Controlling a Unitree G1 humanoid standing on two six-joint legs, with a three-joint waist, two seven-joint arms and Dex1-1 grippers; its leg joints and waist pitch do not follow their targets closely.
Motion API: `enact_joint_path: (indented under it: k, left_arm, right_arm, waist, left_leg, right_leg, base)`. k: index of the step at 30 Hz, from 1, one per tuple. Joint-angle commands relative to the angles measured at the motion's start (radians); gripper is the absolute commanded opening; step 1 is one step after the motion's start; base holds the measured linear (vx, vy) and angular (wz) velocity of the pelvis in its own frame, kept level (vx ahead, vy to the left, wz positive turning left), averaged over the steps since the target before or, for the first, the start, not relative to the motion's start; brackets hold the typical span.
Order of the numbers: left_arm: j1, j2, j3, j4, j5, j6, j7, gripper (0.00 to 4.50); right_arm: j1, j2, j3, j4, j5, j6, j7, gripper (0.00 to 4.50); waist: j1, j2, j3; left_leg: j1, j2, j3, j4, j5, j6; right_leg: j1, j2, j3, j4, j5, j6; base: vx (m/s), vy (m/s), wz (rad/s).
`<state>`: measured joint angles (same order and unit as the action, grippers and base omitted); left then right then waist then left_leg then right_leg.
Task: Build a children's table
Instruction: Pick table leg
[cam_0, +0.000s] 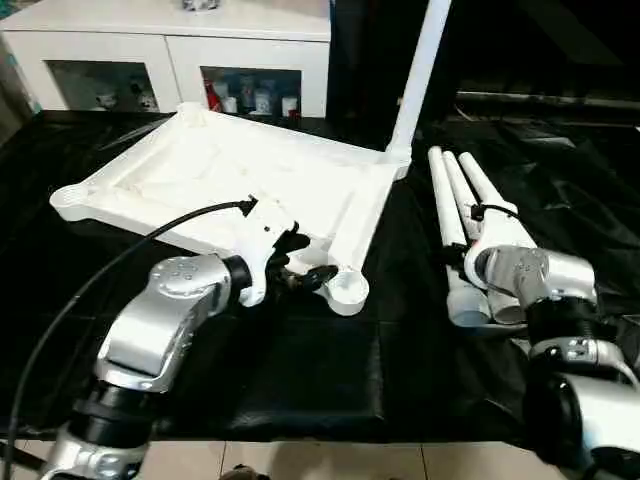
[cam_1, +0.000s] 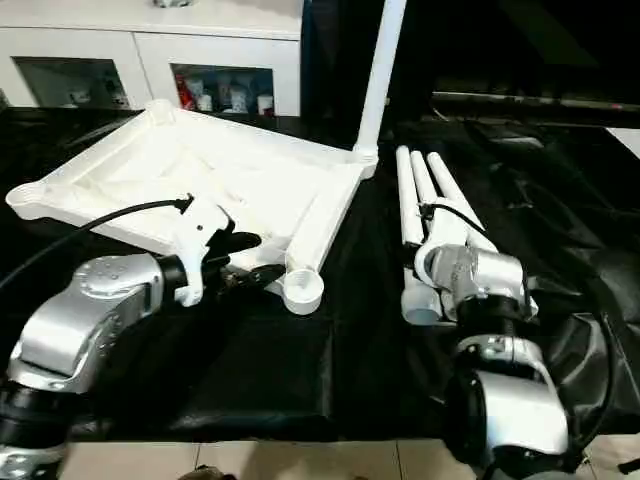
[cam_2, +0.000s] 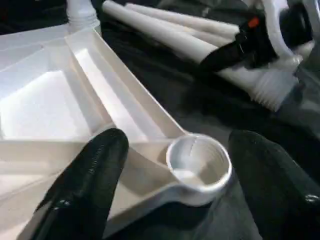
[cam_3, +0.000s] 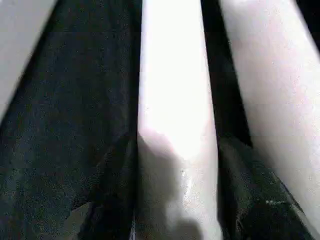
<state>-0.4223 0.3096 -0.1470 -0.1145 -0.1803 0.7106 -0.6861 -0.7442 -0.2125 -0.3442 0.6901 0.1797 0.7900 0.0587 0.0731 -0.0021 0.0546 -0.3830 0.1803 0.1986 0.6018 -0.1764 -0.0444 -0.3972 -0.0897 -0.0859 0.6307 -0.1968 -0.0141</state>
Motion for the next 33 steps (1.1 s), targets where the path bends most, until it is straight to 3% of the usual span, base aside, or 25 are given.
enact_joint_path:
  k: [1,6,7,11,12,13,15,18,21,22,24,25,26,29,33]
  left_arm:
    - [-0.036,-0.013,0.032,0.016,-0.012,0.012,0.032,4.06]
    - [-0.079,-0.079,0.095,0.025,-0.079,0.007,0.067,4.4]
    - [-0.08,-0.079,0.095,0.025,-0.081,0.007,0.067,4.47]
    - [-0.11,-0.127,0.136,0.012,-0.14,0.037,0.074,4.5]
    - [-0.127,-0.147,0.156,0.01,-0.175,0.052,0.071,4.5]
    - [-0.168,-0.187,0.191,0.007,-0.255,0.079,0.053,4.5]
    - [-0.181,-0.199,0.202,0.007,-0.28,0.088,0.047,4.5]
    - [-0.246,-0.242,0.241,0.025,-0.376,0.141,0.035,4.5]
    - [-0.289,-0.266,0.266,0.051,-0.414,0.159,0.045,4.5]
    - [-0.303,-0.274,0.275,0.063,-0.423,0.169,0.051,4.5]
    - [-0.312,-0.279,0.278,0.072,-0.428,0.173,0.051,4.5]
    - [-0.318,-0.28,0.28,0.08,-0.438,0.184,0.049,4.5]
    - [-0.327,-0.283,0.273,0.104,-0.436,0.193,0.061,4.5]
    - [-0.333,-0.286,0.274,0.121,-0.441,0.203,0.08,4.5]
    - [-0.347,-0.279,0.256,0.181,-0.389,0.202,0.137,4.5]
  right_arm:
    - [0.039,0.02,-0.028,-0.064,0.031,-0.06,-0.013,1.86]
    - [0.125,0.061,-0.059,-0.276,0.076,-0.243,0.008,1.86]
    - [0.126,0.062,-0.059,-0.278,0.076,-0.244,0.008,1.86]
    - [0.166,0.098,-0.081,-0.4,0.115,-0.376,0.055,1.86]
    - [0.173,0.114,-0.088,-0.448,0.157,-0.411,0.113,1.86]
    - [0.193,0.128,-0.08,-0.551,0.237,-0.437,0.235,1.86]
    - [0.203,0.128,-0.07,-0.582,0.255,-0.449,0.274,1.85]
    - [0.258,0.082,0.016,-0.681,0.302,-0.461,0.457,1.85]
    - [0.297,0.053,0.087,-0.746,0.322,-0.443,0.553,1.85]
    - [0.311,0.04,0.12,-0.757,0.313,-0.441,0.582,1.85]
    - [0.323,0.029,0.153,-0.763,0.299,-0.449,0.605,1.85]
    - [0.334,0.024,0.177,-0.766,0.287,-0.457,0.63,1.85]
    - [0.345,0.026,0.226,-0.759,0.254,-0.487,0.665,1.85]
    - [0.349,0.022,0.252,-0.756,0.245,-0.504,0.684,1.85]
    - [0.354,0.023,0.289,-0.76,0.244,-0.514,0.699,1.85]
  waist:
    - [-0.001,0.01,-0.071]
    - [-0.002,0.004,-0.073]
    - [0.001,0.004,-0.073]
    - [0.001,0.001,-0.073]
    - [0.0,-0.008,-0.072]
    - [0.007,-0.007,-0.073]
    - [0.008,-0.009,-0.071]
    - [0.013,-0.014,-0.066]
    - [0.019,-0.014,-0.066]
    - [0.02,-0.01,-0.065]
    - [0.017,-0.013,-0.064]
    - [0.019,-0.01,-0.064]
    - [0.018,-0.014,-0.064]
    - [0.02,-0.015,-0.066]
    - [0.02,-0.016,-0.066]
  left_leg:
    - [0.025,0.043,-0.025,-0.069,-0.206,-0.053]
    - [0.019,0.044,-0.025,-0.068,-0.175,-0.03]
    - [0.017,0.044,-0.024,-0.067,-0.152,-0.022]
    - [0.016,0.044,-0.021,-0.065,-0.132,0.004]
    - [0.015,0.043,-0.021,-0.065,-0.135,0.013]
    - [0.014,0.043,-0.02,-0.062,-0.14,0.031]
    - [0.012,0.046,-0.023,-0.064,-0.124,0.054]
    - [0.012,0.044,-0.019,-0.061,-0.126,0.064]
    - [0.011,0.043,-0.02,-0.062,-0.13,0.066]
    - [0.012,0.042,-0.021,-0.061,-0.138,0.059]
    - [0.009,0.045,-0.024,-0.066,-0.151,0.051]
    - [0.015,0.045,-0.022,-0.063,-0.16,0.045]
    - [0.011,0.044,-0.023,-0.064,-0.158,0.044]
    - [0.011,0.044,-0.026,-0.065,-0.156,0.04]
    - [0.011,0.047,-0.027,-0.066,-0.143,0.049]
  right_leg:
    - [0.045,-0.059,0.053,-0.082,-0.167,-0.166]
    - [0.047,-0.059,0.053,-0.081,-0.151,-0.161]
    - [0.048,-0.059,0.054,-0.079,-0.129,-0.163]
    - [0.047,-0.059,0.054,-0.076,-0.107,-0.172]
    - [0.048,-0.058,0.054,-0.078,-0.116,-0.169]
    - [0.051,-0.063,0.055,-0.078,-0.114,-0.172]
    - [0.051,-0.061,0.053,-0.076,-0.103,-0.182]
    - [0.049,-0.061,0.054,-0.084,-0.156,-0.178]
    - [0.049,-0.058,0.053,-0.088,-0.181,-0.168]
    - [0.049,-0.058,0.052,-0.09,-0.198,-0.164]
    - [0.049,-0.061,0.052,-0.094,-0.226,-0.158]
    - [0.045,-0.06,0.052,-0.098,-0.241,-0.154]
    - [0.047,-0.06,0.053,-0.097,-0.242,-0.152]
    - [0.049,-0.061,0.053,-0.097,-0.246,-0.139]
    - [0.047,-0.061,0.053,-0.094,-0.216,-0.145]
  base:
    - [0.0,0.0,0.0]
    - [0.0,0.0,0.0]
    - [0.0,0.0,0.0]
    - [0.0,0.0,0.0]
    - [0.0,0.0,0.0]
    - [0.0,0.0,0.0]
    - [0.0,0.0,0.0]
    - [0.0,0.0,0.0]
    - [0.0,0.0,0.0]
    - [0.0,0.0,0.0]
    - [0.0,0.0,0.0]
    - [0.0,0.0,0.0]
    - [0.0,0.0,0.0]
    - [0.0,0.0,0.0]
    - [0.0,0.0,0.0]
